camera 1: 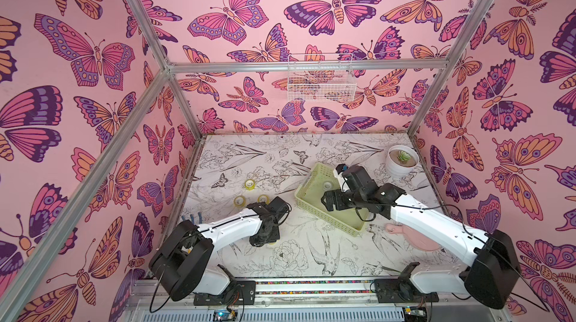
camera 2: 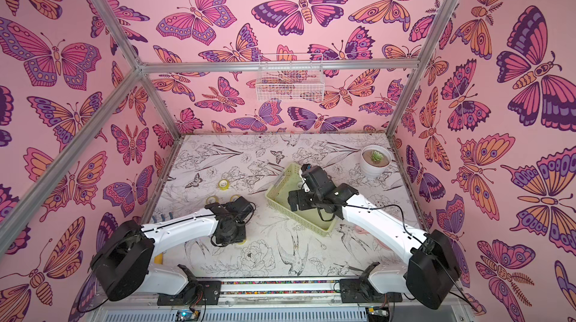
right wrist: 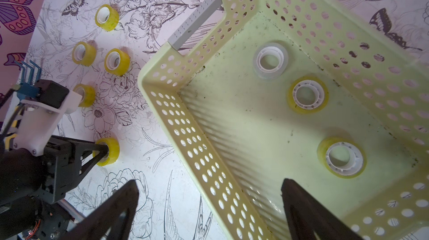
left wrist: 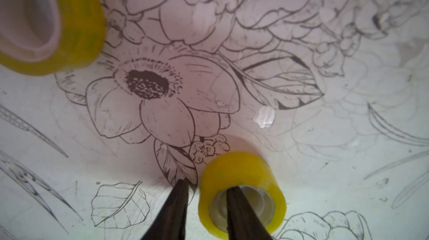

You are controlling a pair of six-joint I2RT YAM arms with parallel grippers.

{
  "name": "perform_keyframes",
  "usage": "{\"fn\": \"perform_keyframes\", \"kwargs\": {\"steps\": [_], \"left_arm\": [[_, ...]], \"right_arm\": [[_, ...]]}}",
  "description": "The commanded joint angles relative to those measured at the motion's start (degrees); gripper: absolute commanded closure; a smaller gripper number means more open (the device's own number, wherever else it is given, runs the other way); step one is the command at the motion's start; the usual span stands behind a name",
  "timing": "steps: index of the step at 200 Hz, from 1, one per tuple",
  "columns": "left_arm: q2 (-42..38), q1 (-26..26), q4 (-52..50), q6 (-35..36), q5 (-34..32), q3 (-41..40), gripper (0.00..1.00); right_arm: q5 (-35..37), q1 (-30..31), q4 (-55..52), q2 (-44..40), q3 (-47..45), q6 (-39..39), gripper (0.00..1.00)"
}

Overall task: Put the transparent tape into the storage box
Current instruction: Pick up the tape at the center of the board.

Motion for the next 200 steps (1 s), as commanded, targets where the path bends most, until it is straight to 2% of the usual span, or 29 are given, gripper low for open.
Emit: {"fn": "perform_keyframes", "kwargs": {"steps": [1,19,40,81,127,172,200], "left_arm": [[0.5,0.3,0.1,0.5,0.7,-1.2,0.75],[0.0,0.3,0.0,0.5,1.2,-1.4,0.93],[-1.1,0.3,-0.5,0.7,2.1,-0.7,0.98],[-2.4,0.3,-5.9,2.7,1.8,6.1,0.99],[-1.4,0.3,-10.3,7.1,2.3,19.2,0.98],[7.2,0.3,-12.4,11.7,4.8,34.5,0.97],[15.6,0.3,-12.9,15.0,5.2,43.9,0.97]], "right_arm": [[1.0,0.5,-1.7,-0.5,1.7,-0.4,0.01],[1.3,0.4,-1.8,-0.5,1.7,-0.4,0.01],[2.0,0.4,-1.8,-1.0,1.7,-0.4,0.01],[4.4,0.4,-3.0,-2.1,1.6,-0.4,0.01],[7.7,0.4,-4.4,-5.3,0.3,0.1,0.01],[11.6,0.4,-6.1,-10.4,-2.3,1.1,0.01],[13.3,0.3,-7.5,-13.4,-3.7,1.6,0.01]]}}
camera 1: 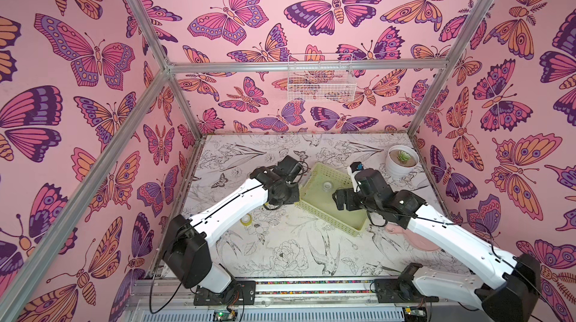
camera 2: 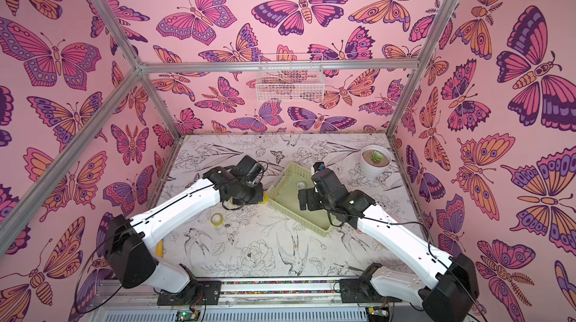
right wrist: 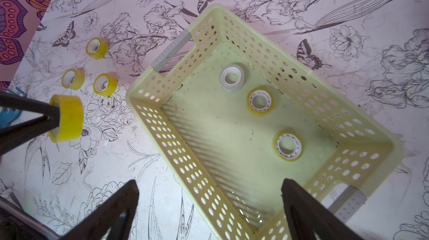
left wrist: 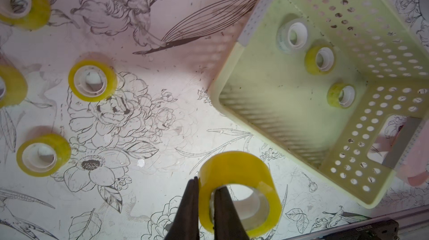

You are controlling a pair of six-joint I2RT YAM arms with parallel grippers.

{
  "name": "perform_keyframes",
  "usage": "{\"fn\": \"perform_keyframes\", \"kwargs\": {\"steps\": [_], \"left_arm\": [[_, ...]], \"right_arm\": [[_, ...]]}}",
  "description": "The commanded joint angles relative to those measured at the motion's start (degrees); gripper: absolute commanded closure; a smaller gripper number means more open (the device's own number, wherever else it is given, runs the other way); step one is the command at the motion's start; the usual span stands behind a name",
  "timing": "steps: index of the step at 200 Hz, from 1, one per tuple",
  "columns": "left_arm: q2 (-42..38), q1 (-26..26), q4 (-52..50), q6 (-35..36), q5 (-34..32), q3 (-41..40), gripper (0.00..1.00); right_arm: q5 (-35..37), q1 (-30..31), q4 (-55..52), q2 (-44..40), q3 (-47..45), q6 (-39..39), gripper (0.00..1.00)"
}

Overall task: Put the transparent tape into the storage box
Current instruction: Pick up the tape at the center of the board, then place the tape in the storage box.

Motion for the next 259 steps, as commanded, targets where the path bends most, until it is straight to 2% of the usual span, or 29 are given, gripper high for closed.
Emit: {"fn": "perform_keyframes", "kwargs": {"steps": [1,53,95,130,166,211,219,259], "left_arm": [[6.2,0.2,-2.8,4.6,1.3,5.7,0.97],[20.7,0.2,-4.6,8.5,3.2,19.2,0.97],[29.3,0.1,-4.6,9.8,5.7,26.0,0.97],[36.0,0.2,-5.4,11.0,5.5,31.5,0.97],[41.7,0.2,-7.4,11.8,4.6,35.5,0.97],[44.3,0.2,-8.0,12.0,4.1,36.6,0.94],[44.7,0.2,-8.0,12.0,4.3,37.0,0.91],[43.8,0.1,-8.3,11.4,5.4,37.6,0.59]], "right_arm": [[3.4,0.3,-3.4,-2.1,-1.1,1.0,0.01],[2.8,0.3,-5.4,-6.2,-2.5,1.0,0.01],[-4.9,0.2,-2.4,-8.8,-4.8,0.8,0.01],[-3.9,0.2,-2.9,-9.2,-4.9,0.9,0.01],[-2.8,0.1,-3.4,-8.7,-4.6,0.6,0.01],[-2.3,-0.2,-3.5,-8.4,-4.4,0.5,0.01],[-2.4,-0.2,-3.5,-8.3,-4.4,0.4,0.01],[-3.2,-0.3,-3.2,-8.0,-4.2,0.3,0.01]]}}
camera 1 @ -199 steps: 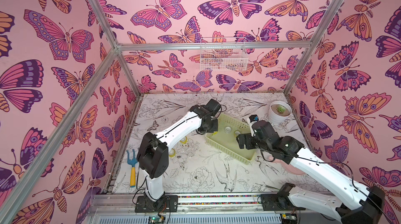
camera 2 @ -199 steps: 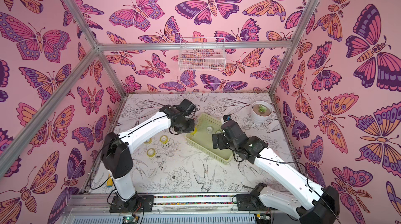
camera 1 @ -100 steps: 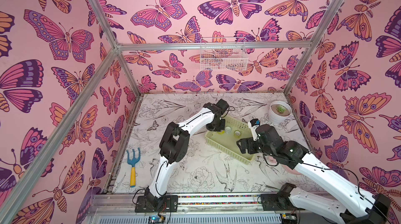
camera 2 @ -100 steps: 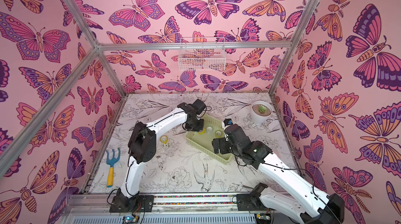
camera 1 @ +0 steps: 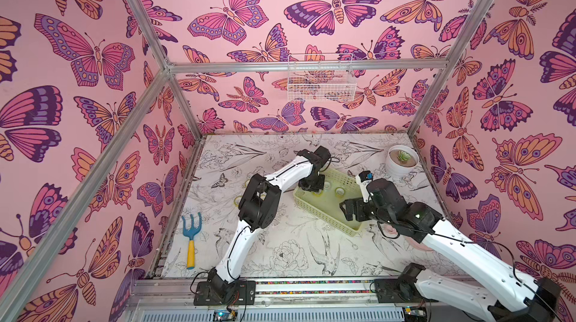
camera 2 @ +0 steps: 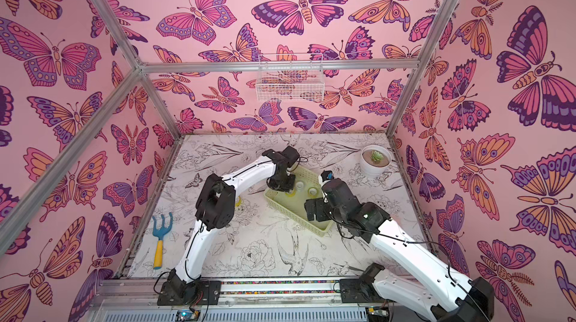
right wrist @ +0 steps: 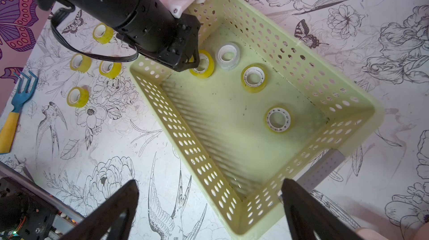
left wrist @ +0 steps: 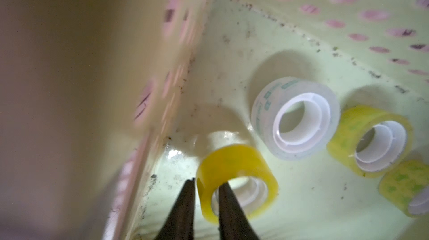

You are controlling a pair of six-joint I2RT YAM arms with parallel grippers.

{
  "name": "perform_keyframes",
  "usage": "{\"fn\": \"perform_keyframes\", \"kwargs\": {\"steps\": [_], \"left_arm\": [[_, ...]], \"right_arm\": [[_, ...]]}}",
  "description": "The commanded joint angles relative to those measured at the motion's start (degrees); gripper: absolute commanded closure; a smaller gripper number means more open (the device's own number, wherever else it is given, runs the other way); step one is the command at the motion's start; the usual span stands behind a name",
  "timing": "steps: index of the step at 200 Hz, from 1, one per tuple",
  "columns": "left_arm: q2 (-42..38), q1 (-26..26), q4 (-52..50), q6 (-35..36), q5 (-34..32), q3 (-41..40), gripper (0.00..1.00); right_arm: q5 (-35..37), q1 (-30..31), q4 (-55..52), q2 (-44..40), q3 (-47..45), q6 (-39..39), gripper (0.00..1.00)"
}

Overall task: Put the transparent tape into the storage box
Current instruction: Place the tape in the storage box.

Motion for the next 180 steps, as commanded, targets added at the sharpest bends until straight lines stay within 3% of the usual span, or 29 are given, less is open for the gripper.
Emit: {"fn": "perform_keyframes", "kwargs": {"steps": [1,36,47,63,70,79,125,180], "left_arm": [[0.4,0.2,-2.3,-0.4,0.2,0.6,0.58],[-3.4,0.0,-2.3,-1.3,0.8,-0.3,0.47],[-5.3,0.0,-2.3,-1.9,0.7,-0.7,0.34],[-8.5,-0.2,-2.2,-2.7,0.4,-1.6,0.25],[-10.0,-0.3,-2.2,-3.2,0.0,-2.0,0.09],[-11.9,-0.4,-2.1,-3.5,-0.4,-2.5,0.01],[-20.9,-0.4,-2.0,-4.6,-2.4,-7.4,0.0],[-31.5,0.7,-1.2,-7.7,-9.2,-20.4,0.0]], "right_arm": [[-0.1,-0.2,-0.2,0.1,0.5,0.2,0.01],[-0.9,-0.2,0.4,0.0,0.5,0.0,0.01],[-1.5,-0.3,0.6,0.1,0.6,-0.2,0.01],[-2.8,-0.2,1.3,0.1,0.5,-0.5,0.01],[-3.6,-0.2,1.7,0.1,0.5,-0.7,0.01],[-4.4,-0.2,2.2,0.3,0.6,-0.8,0.01],[-11.7,-0.2,5.8,2.2,1.2,-2.3,0.01],[-17.1,0.9,10.0,6.2,2.4,-2.9,0.01]]}}
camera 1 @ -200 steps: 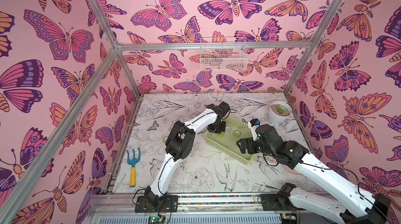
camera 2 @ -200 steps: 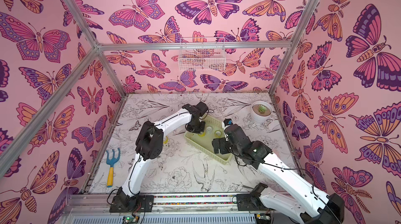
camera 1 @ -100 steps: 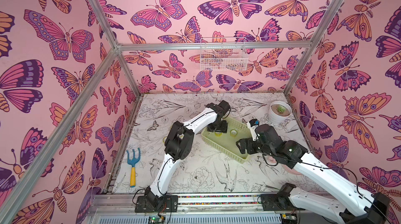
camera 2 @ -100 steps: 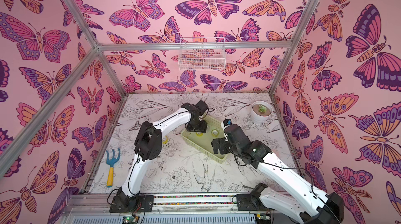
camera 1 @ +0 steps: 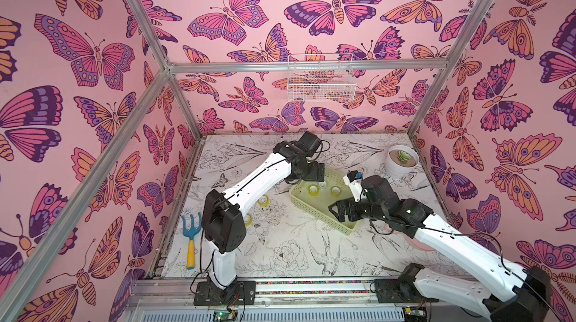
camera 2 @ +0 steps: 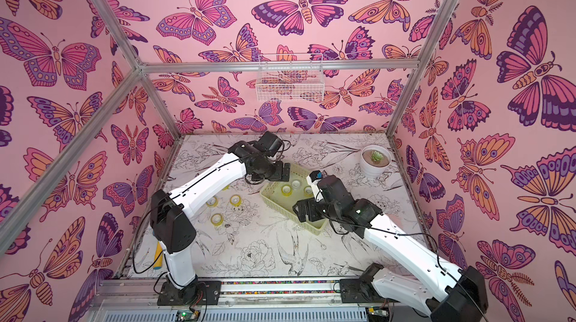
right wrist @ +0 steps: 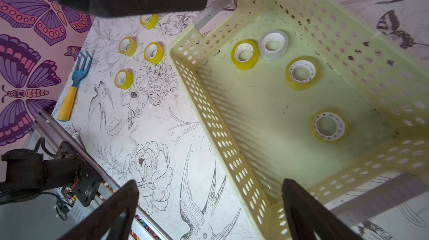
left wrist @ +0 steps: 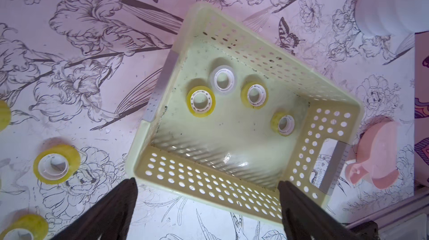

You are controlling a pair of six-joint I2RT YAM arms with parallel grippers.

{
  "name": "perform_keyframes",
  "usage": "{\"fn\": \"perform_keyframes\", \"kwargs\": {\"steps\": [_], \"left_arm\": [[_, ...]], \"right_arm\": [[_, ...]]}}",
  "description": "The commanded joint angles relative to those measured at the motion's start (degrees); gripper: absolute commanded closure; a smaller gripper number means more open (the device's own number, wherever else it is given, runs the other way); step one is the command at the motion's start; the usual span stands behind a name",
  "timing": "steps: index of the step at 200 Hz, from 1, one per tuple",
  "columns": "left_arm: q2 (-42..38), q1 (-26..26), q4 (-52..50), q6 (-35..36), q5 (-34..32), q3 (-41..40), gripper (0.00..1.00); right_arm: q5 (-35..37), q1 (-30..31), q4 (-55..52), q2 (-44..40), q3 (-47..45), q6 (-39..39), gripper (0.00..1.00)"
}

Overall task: Put the transparent tape into the storage box
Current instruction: Place the tape in the storage box, then pick up the tape at the center of the board.

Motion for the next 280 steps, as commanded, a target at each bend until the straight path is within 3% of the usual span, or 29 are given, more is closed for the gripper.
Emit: {"fn": "perform_keyframes", "kwargs": {"steps": [1,46,108,121,175,213,280], "left_arm": [[-3.7,1.0,-1.2,-2.4,-4.9,-6.1,0.0],[-14.8,2.6,3.4,-7.5,-12.0,-22.3,0.0],[-21.1,12.8,5.8,-7.0,-6.9,-37.1,0.0],[-20.1,14.0,6.6,-5.8,-6.3,-37.4,0.01],[-9.8,16.7,9.1,-1.4,-3.2,-32.3,0.28],[-2.6,17.4,10.1,0.2,-2.6,-28.1,0.57],[4.0,18.5,10.8,1.6,-2.8,-25.1,0.61]], "right_arm": [[-3.7,0.8,3.2,1.4,2.4,-1.0,0.01],[-5.5,3.4,4.7,8.2,6.4,-2.5,0.01],[-7.0,6.3,5.0,15.8,11.9,-4.0,0.01],[-7.1,6.8,5.1,17.0,12.9,-4.2,0.01],[-6.3,8.7,4.7,20.4,15.5,-4.1,0.01],[-4.8,8.8,3.3,19.7,15.4,-4.0,0.01],[-2.2,8.8,1.5,17.7,14.1,-4.0,0.01]]}}
